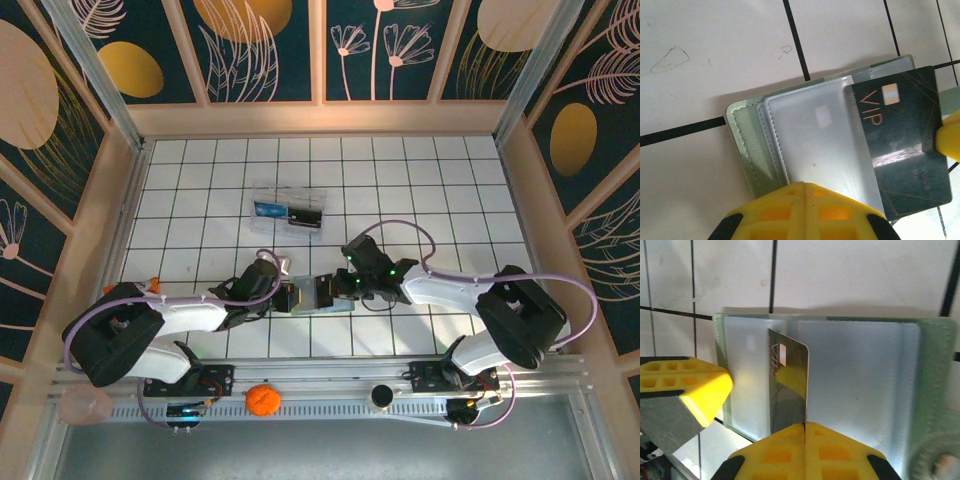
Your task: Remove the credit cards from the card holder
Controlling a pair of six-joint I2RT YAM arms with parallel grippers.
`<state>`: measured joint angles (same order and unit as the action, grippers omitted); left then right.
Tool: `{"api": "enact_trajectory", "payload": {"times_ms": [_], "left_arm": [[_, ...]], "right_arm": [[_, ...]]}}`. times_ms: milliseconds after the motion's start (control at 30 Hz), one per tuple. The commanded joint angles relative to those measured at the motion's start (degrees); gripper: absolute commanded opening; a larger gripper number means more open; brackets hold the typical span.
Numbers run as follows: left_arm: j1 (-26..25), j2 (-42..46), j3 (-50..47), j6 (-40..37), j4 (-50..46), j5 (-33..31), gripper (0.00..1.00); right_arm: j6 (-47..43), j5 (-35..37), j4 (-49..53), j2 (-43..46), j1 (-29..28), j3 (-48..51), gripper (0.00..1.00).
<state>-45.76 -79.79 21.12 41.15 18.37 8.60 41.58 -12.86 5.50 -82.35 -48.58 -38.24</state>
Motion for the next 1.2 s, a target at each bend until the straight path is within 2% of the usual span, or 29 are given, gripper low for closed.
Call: {"api": "enact_trajectory", "payload": {"times_ms": [0,400,567,700,867,967,1000,1167], "left_arm": [[0.1,-1.3,0.9,-1.4,-3.9,0.5,0.00],[0.4,-1.8,1.1,-1.6,-3.2,0.6,0.00],[0.3,-2.5,1.5,-1.6,-2.6,1.0,0.00],[0.3,-2.5,1.4,-1.6,-2.6,0.9,0.00],[0.4,-2.9,1.6,-1.8,-2.8,1.1,0.00],[0.4,-2.8,1.6,-1.9,-2.8,1.0,0.00],[0.4,-2.8,1.6,-1.9,-2.9,1.0,0.00],[0.4,-2.7,1.6,-1.7,-2.9,0.9,0.00]], "right_arm": [[-3.1,4.6,7.8,1.6,-0.7,-3.0,0.00],[-7.2,5.4,13.5,0.4,-0.9,-8.3,0.00],[-6.4,1.1,10.5,-1.9,-1.7,-7.6,0.00],[-5.6,0.6,8.1,-2.9,-2.8,-7.0,0.00],[-4.8,0.5,5.4,-2.3,-2.7,-5.6,0.24],[-4.9,0.5,5.1,-2.8,-2.7,-5.6,0.27],[-5.0,0.7,5.3,-3.0,-2.6,-5.7,0.26],[-6.8,3.5,6.7,-1.4,-2.4,-6.2,0.02]]}}
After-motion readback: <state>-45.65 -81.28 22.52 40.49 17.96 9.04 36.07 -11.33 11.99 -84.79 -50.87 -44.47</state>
